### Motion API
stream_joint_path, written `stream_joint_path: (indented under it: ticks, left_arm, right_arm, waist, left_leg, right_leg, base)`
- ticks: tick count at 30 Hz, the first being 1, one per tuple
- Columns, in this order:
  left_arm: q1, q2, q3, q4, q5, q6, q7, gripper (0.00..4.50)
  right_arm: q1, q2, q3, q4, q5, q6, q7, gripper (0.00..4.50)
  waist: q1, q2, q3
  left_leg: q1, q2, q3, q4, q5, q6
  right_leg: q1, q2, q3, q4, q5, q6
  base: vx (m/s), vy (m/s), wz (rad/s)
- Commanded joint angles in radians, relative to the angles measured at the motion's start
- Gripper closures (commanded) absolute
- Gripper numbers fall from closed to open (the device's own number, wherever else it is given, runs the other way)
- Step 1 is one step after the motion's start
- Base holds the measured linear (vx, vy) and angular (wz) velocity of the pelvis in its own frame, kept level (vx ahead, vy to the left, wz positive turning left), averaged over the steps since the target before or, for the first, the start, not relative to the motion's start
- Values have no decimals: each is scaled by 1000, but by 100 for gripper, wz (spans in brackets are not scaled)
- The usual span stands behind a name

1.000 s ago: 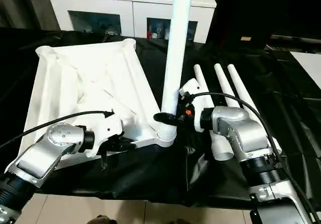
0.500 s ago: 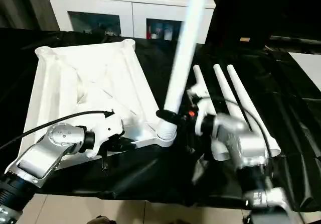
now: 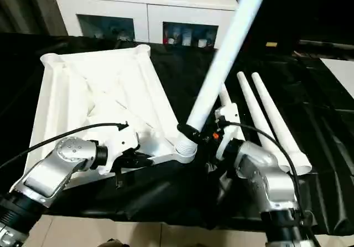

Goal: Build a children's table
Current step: Rotate leg to tighten

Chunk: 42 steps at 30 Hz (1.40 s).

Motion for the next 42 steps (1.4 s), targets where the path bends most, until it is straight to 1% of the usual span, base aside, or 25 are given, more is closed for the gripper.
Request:
stream_joint_path:
  ticks: [1, 4, 6, 7, 8, 9, 10, 11, 12, 13, 16, 18, 19, 20, 23, 24, 28, 30, 31, 33, 34, 36, 38, 40, 42]
  left_arm:
    - [-20, -7, 47, -12, -22, -18, 16, 450]
    - [-22, -5, 46, -12, -23, -18, 11, 450]
    - [-24, -1, 44, -8, -19, -22, 9, 450]
    - [-27, 0, 43, -5, -17, -24, 9, 450]
    - [-27, 0, 43, -4, -16, -25, 9, 450]
    - [-29, 1, 43, -3, -14, -27, 11, 450]
    - [-29, 1, 43, -3, -13, -27, 11, 450]
    - [-29, -1, 45, -4, -12, -25, 15, 450]
    - [-29, -1, 45, -4, -12, -25, 15, 450]
    - [-28, -1, 45, -4, -12, -25, 15, 450]
    - [-20, 2, 44, -11, -9, -23, 16, 450]
    - [-19, 4, 43, -12, -8, -22, 16, 450]
    - [-17, 4, 45, -12, -8, -23, 16, 450]
    - [-17, 5, 46, -12, -8, -24, 14, 450]
    - [-18, 9, 48, -9, -8, -28, 11, 450]
    - [-19, 11, 48, -8, -8, -28, 10, 450]
    - [-25, 14, 46, 0, -7, -31, 5, 450]
    - [-24, 16, 45, 0, -7, -32, 4, 450]
    - [-22, 17, 44, -2, -6, -32, 3, 450]
    - [-20, 19, 43, -4, -6, -31, 3, 450]
    - [-17, 21, 43, -6, -6, -31, 2, 450]
    - [-13, 24, 45, -8, -6, -32, 4, 450]
    - [-8, 30, 47, -5, -4, -35, 7, 450]
    - [-6, 30, 54, 6, 0, -36, 24, 450]
    - [-7, 29, 58, 14, 2, -34, 35, 450]
  right_arm:
    - [47, -19, -9, 32, -28, 33, -31, 264]
    - [61, -34, 6, 13, -34, 55, -23, 264]
    - [69, -58, 35, -3, -49, 76, -4, 264]
    - [72, -74, 52, -12, -57, 91, 10, 264]
    - [73, -87, 67, -19, -64, 100, 22, 265]
    - [74, -123, 109, -36, -84, 119, 55, 265]
    - [73, -131, 119, -40, -89, 123, 64, 265]
    - [64, -169, 165, -55, -109, 135, 99, 265]
    - [64, -169, 165, -55, -109, 135, 99, 265]
    - [63, -170, 167, -56, -109, 136, 100, 265]
    - [17, -197, 208, -39, -124, 164, 136, 265]
    - [8, -200, 214, -33, -126, 169, 141, 265]
    - [-6, -205, 224, -23, -127, 182, 142, 265]
    - [-19, -211, 234, -14, -127, 193, 144, 265]
    - [-50, -210, 251, 29, -144, 201, 138, 265]
    - [-62, -204, 253, 52, -155, 192, 132, 265]
    - [-107, -172, 246, 152, -176, 185, 101, 265]
    - [-115, -162, 244, 179, -178, 184, 94, 265]
    - [-120, -157, 245, 200, -185, 177, 90, 265]
    - [-125, -152, 247, 223, -195, 165, 85, 265]
    - [-126, -152, 249, 228, -196, 162, 84, 265]
    - [-126, -152, 252, 229, -196, 161, 83, 265]
    - [-127, -150, 258, 229, -200, 153, 79, 265]
    - [-131, -136, 255, 246, -211, 137, 60, 265]
    - [-135, -127, 252, 260, -217, 129, 49, 265]
  waist:
    - [-3, 6, -62]
    - [-2, 10, -62]
    - [-1, 11, -61]
    - [0, 5, -61]
    - [0, 6, -62]
    - [-2, -2, -62]
    - [1, 1, -62]
    - [-1, -8, -59]
    - [-1, -8, -59]
    - [3, -3, -60]
    - [0, -10, -59]
    - [0, -9, -60]
    - [-2, -13, -60]
    - [-1, -11, -60]
    - [-3, -9, -58]
    - [-6, -11, -58]
    - [-11, -10, -57]
    - [-16, -7, -55]
    - [-24, -12, -50]
    - [-31, -14, -51]
    - [-33, -16, -52]
    - [-33, -13, -53]
    - [-34, -12, -55]
    - [-34, -8, -55]
    - [-36, -11, -53]
  left_leg:
    - [26, 48, -31, -98, -370, -34]
    - [26, 48, -31, -99, -372, -34]
    - [28, 49, -30, -99, -372, -34]
    - [27, 48, -30, -99, -364, -30]
    - [27, 48, -29, -98, -359, -29]
    - [25, 49, -28, -98, -350, -24]
    - [26, 50, -29, -98, -344, -24]
    - [26, 50, -25, -96, -342, -19]
    - [26, 50, -25, -96, -342, -19]
    - [28, 50, -26, -96, -339, -17]
    - [25, 50, -27, -96, -334, -15]
    - [24, 50, -28, -96, -323, -13]
    - [25, 51, -27, -95, -323, -12]
    - [23, 51, -28, -97, -319, -13]
    - [23, 50, -29, -98, -339, -19]
    - [25, 49, -29, -97, -359, -23]
    - [26, 48, -33, -98, -393, -36]
    - [28, 48, -37, -101, -437, -50]
    - [33, 46, -43, -101, -501, -62]
    - [35, 45, -50, -100, -532, -67]
    - [36, 46, -52, -100, -532, -64]
    - [35, 47, -55, -103, -537, -65]
    - [32, 48, -56, -108, -534, -67]
    - [34, 48, -56, -110, -547, -70]
    - [38, 46, -55, -108, -570, -71]
  right_leg:
    - [28, -47, 36, -83, -340, -183]
    - [29, -47, 35, -83, -336, -185]
    - [28, -46, 36, -84, -334, -186]
    - [30, -46, 36, -83, -336, -185]
    - [30, -47, 37, -84, -334, -185]
    - [31, -45, 36, -84, -329, -184]
    - [33, -47, 36, -81, -329, -183]
    - [29, -47, 38, -86, -345, -178]
    - [29, -47, 38, -86, -345, -178]
    - [29, -50, 39, -86, -361, -175]
    - [29, -50, 38, -87, -381, -171]
    - [30, -50, 38, -85, -372, -172]
    - [29, -49, 38, -85, -369, -173]
    - [31, -50, 38, -84, -368, -173]
    - [30, -51, 37, -86, -392, -168]
    - [26, -51, 37, -89, -417, -165]
    - [23, -51, 35, -93, -455, -155]
    - [20, -51, 33, -98, -495, -143]
    - [16, -51, 28, -107, -571, -119]
    - [16, -55, 23, -114, -643, -89]
    - [15, -57, 22, -117, -654, -82]
    - [17, -56, 20, -119, -640, -83]
    - [20, -54, 19, -115, -591, -96]
    - [18, -52, 20, -112, -554, -111]
    - [14, -51, 19, -116, -567, -114]
  base:
    - [0, 0, 0]
    - [0, 0, 0]
    - [0, 0, 0]
    - [0, 0, 0]
    - [0, 0, 0]
    - [0, 0, 0]
    - [0, 0, 0]
    - [0, 0, 0]
    - [0, 0, 0]
    - [0, 0, 0]
    - [0, 0, 0]
    - [0, 0, 0]
    - [0, 0, 0]
    - [0, 0, 0]
    - [0, 0, 0]
    - [0, 0, 0]
    - [0, 0, 0]
    - [0, 0, 0]
    - [0, 0, 0]
    - [0, 0, 0]
    - [0, 0, 0]
    - [0, 0, 0]
    - [0, 0, 0]
    - [0, 0, 0]
    - [0, 0, 0]
